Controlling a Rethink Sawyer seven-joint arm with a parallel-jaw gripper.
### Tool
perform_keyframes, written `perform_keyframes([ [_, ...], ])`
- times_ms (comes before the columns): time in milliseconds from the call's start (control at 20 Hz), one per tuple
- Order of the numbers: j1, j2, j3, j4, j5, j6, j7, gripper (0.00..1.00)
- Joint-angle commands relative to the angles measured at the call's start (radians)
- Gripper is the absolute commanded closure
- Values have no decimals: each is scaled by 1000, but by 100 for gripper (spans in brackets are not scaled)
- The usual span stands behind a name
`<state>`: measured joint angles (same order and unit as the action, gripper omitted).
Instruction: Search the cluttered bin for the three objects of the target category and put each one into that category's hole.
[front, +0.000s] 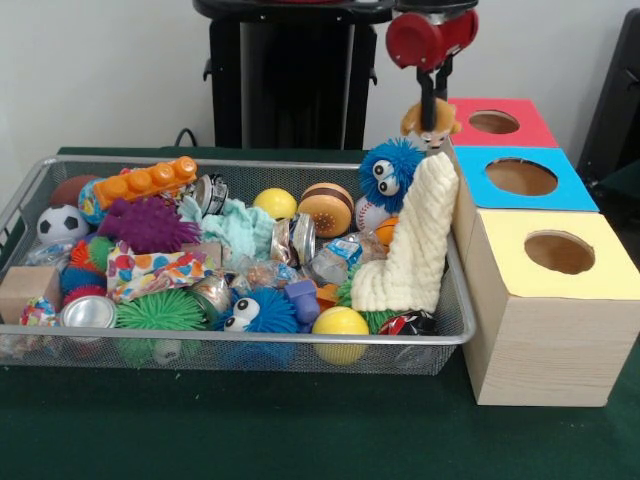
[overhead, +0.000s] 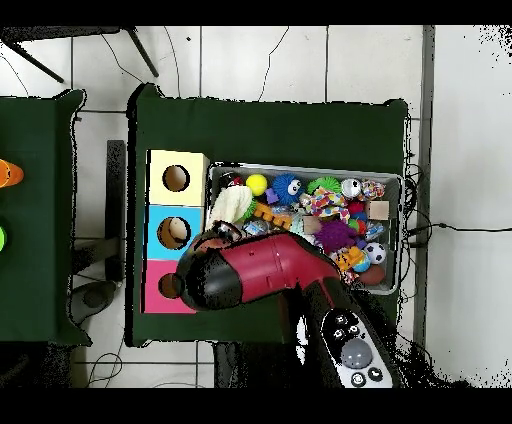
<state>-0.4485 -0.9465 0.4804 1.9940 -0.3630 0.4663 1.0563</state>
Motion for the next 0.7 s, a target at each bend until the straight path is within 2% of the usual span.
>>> perform_keyframes([
  [50,26,-41,64,123,78,5,167,100],
  [400,77,-28,19,177,81,-87,215,100],
  [700,135,46,-45,191,68,-212,275,100],
])
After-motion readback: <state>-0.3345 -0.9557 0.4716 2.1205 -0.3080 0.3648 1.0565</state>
